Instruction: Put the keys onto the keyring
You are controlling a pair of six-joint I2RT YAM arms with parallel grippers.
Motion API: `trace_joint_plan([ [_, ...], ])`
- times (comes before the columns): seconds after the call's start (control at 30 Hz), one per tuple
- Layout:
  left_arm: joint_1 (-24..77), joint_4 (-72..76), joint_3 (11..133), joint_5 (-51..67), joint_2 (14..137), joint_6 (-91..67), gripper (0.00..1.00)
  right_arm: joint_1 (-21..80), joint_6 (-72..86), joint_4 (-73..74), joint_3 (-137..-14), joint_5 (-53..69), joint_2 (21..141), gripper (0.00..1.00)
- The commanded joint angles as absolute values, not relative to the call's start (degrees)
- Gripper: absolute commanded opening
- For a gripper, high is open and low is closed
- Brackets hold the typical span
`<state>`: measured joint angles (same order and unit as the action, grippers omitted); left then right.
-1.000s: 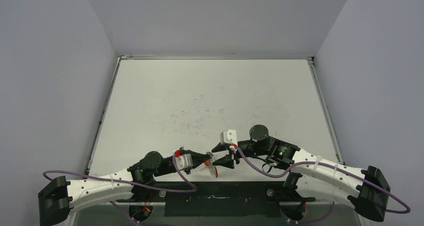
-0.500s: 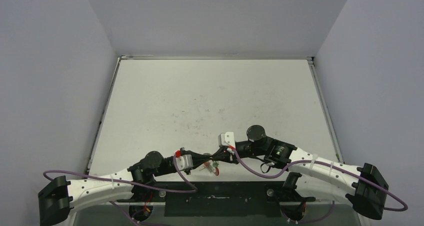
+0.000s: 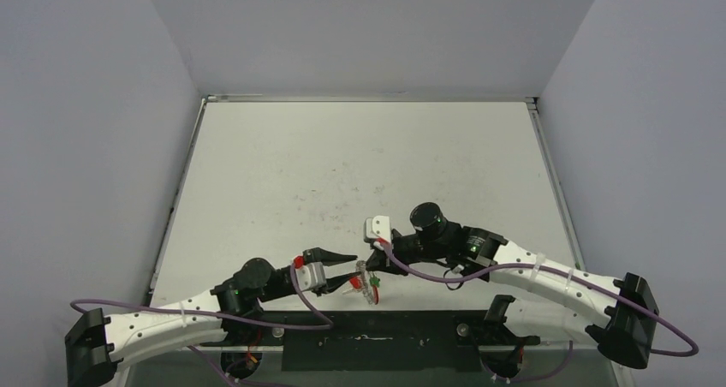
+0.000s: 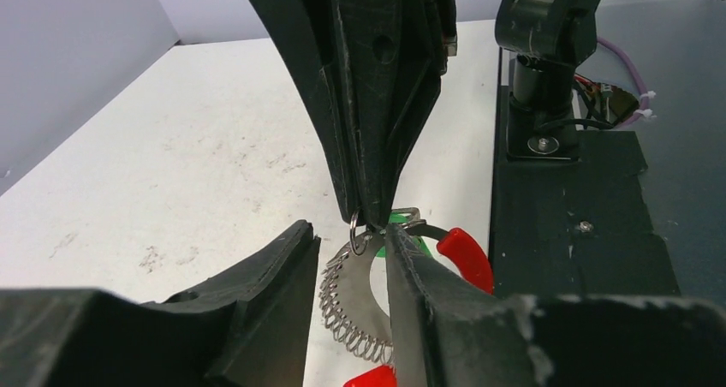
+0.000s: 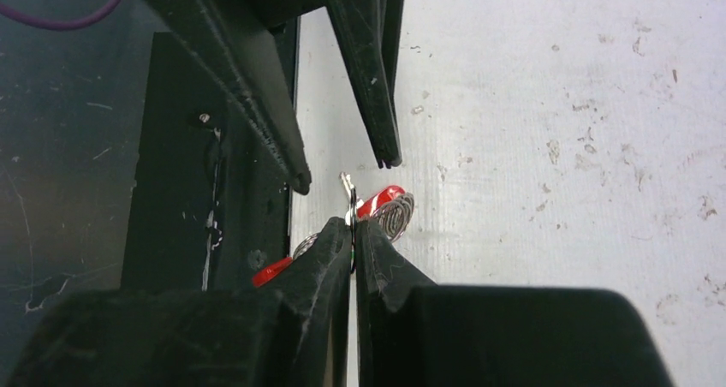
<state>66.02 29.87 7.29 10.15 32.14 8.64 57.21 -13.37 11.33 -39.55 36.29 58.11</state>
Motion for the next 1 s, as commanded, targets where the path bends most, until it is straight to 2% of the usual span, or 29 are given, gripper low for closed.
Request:
trace_joint_plan([
  [0.0,66.3,25.6,11.1,6.8,30.4,10.0,0.34,57.5,-11.9,22.8,-48.4,30.7,61.4,0.0],
  [0.33,66.3,21.6,13.4,5.7,32.6,11.0,0.35,58.1,-9.1,38.3,-61.9,28.9,72.4,0.0],
  [0.67,66.3,21.8,15.2,6.8,37.7,11.9,0.35,59.9,-8.8,37.3,-62.7,31.5,73.0,0.0],
  [0.97,66.3,26.0,16.0,11.5,43.0,11.7,0.3,60.4,-8.7,36.6,-62.7,31.2,73.2,0.0],
])
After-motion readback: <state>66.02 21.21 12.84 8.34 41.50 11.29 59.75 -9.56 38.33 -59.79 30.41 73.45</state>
